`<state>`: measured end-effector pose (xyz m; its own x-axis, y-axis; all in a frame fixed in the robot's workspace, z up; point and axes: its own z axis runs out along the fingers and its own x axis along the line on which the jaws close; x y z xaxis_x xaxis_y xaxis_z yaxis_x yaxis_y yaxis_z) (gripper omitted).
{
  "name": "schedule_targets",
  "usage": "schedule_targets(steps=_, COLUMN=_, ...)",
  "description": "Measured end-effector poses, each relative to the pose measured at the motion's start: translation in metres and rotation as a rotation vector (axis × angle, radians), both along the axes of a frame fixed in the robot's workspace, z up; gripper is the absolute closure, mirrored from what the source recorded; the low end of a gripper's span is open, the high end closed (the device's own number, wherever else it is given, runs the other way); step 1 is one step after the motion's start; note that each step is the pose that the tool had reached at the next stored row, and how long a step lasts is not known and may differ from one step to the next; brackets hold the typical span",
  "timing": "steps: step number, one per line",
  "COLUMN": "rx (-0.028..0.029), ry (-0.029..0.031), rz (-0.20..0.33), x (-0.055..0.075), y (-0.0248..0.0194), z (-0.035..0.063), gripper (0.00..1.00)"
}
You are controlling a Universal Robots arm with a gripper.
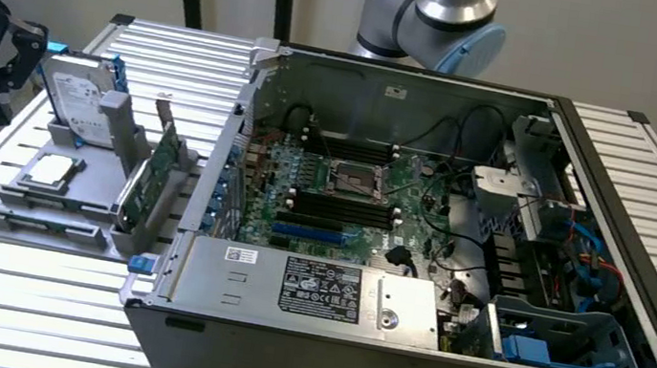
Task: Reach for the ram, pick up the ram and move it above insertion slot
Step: 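Pick up the ram and move it above insertion slot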
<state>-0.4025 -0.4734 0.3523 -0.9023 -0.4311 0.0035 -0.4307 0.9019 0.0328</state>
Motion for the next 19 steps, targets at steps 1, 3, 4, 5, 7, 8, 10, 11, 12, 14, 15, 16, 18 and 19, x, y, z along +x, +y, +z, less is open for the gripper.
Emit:
schedule_targets(steps=1, rx=0.0000, ry=0.0000, rz=0.018, x=0.0000, y=0.0000, z=0.0000, gripper=0.89)
schedule_targets(steps=3, rx=0.0000, ry=0.0000, rz=0.054, x=0.0000, y=0.0000, z=0.0000, gripper=0.89)
schedule_targets(steps=4, rx=0.0000, ry=0.0000, rz=0.072, x=0.0000, y=0.0000, z=0.0000, gripper=0.89)
schedule_targets(steps=5, rx=0.0000, ry=0.0000, rz=0.092, x=0.0000, y=0.0000, z=0.0000, gripper=0.89)
schedule_targets(steps=7, rx=0.0000, ry=0.0000, rz=0.128, x=0.0000, y=0.0000, z=0.0000, gripper=0.89)
schedule_targets(steps=8, rx=0.0000, ry=0.0000, rz=0.146, x=0.0000, y=0.0000, z=0.0000, gripper=0.89)
schedule_targets(steps=10, rx=0.0000, ry=0.0000, rz=0.182, x=0.0000, y=0.0000, z=0.0000, gripper=0.89)
schedule_targets(steps=11, rx=0.0000, ry=0.0000, rz=0.200, x=0.0000, y=0.0000, z=0.0000, gripper=0.89)
schedule_targets(steps=12, rx=0.0000, ry=-0.0001, rz=0.218, x=0.0000, y=0.0000, z=0.0000, gripper=0.89)
schedule_targets(steps=14, rx=0.0000, ry=-0.0002, rz=0.255, x=0.0000, y=0.0000, z=0.0000, gripper=0.89)
schedule_targets(steps=15, rx=0.0000, ry=-0.0003, rz=0.272, x=0.0000, y=0.0000, z=0.0000, gripper=0.89)
schedule_targets(steps=16, rx=0.0000, ry=-0.0005, rz=0.292, x=0.0001, y=0.0000, z=0.0000, gripper=0.89)
schedule_targets(steps=18, rx=-0.0001, ry=-0.0009, rz=0.328, x=0.0000, y=0.0000, z=0.0000, gripper=0.89)
schedule_targets(steps=19, rx=-0.0001, ry=-0.0011, rz=0.345, x=0.0000, y=0.0000, z=0.0000, gripper=0.89)
